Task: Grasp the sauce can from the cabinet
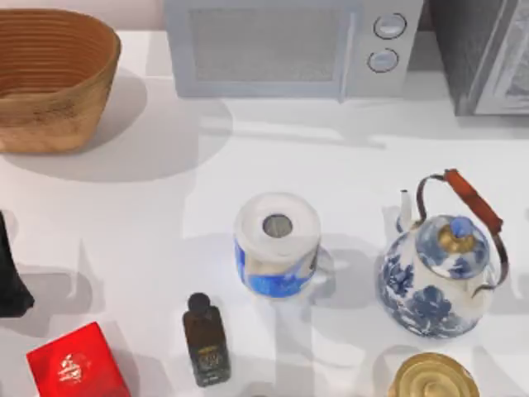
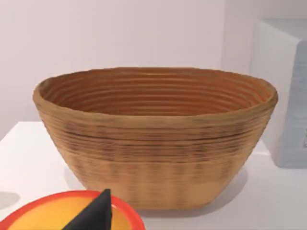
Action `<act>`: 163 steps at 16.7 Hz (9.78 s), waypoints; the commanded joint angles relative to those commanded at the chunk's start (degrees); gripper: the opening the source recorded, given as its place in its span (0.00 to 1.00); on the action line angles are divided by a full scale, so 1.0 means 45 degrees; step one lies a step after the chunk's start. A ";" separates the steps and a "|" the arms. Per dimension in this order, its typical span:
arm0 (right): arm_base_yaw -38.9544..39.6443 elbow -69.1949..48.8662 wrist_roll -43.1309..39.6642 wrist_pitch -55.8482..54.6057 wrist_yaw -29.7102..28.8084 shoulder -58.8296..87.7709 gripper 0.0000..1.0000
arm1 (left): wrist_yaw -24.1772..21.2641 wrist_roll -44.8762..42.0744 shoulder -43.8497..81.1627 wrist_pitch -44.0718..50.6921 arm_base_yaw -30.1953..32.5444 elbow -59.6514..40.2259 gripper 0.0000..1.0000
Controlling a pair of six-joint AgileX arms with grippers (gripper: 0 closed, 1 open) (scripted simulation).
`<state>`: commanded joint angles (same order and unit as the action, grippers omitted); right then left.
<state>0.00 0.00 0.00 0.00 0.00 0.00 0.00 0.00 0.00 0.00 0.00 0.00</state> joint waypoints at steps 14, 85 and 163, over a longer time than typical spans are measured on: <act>0.0906 -0.9123 0.0119 0.2263 -0.1101 0.7049 1.00 | 0.0000 0.0000 0.0000 0.0000 0.0000 0.0000 1.00; 0.1601 -3.0117 0.0258 0.5802 -0.1998 2.4387 0.00 | 0.0000 0.0000 0.0000 0.0000 0.0000 0.0000 1.00; -0.2721 -0.5306 0.0503 -1.3168 0.8669 1.9673 0.00 | 0.0000 0.0000 0.0000 0.0000 0.0000 0.0000 1.00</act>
<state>-12.24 -23.88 2.26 -59.26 39.01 88.53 0.00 0.00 0.00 0.00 0.00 0.00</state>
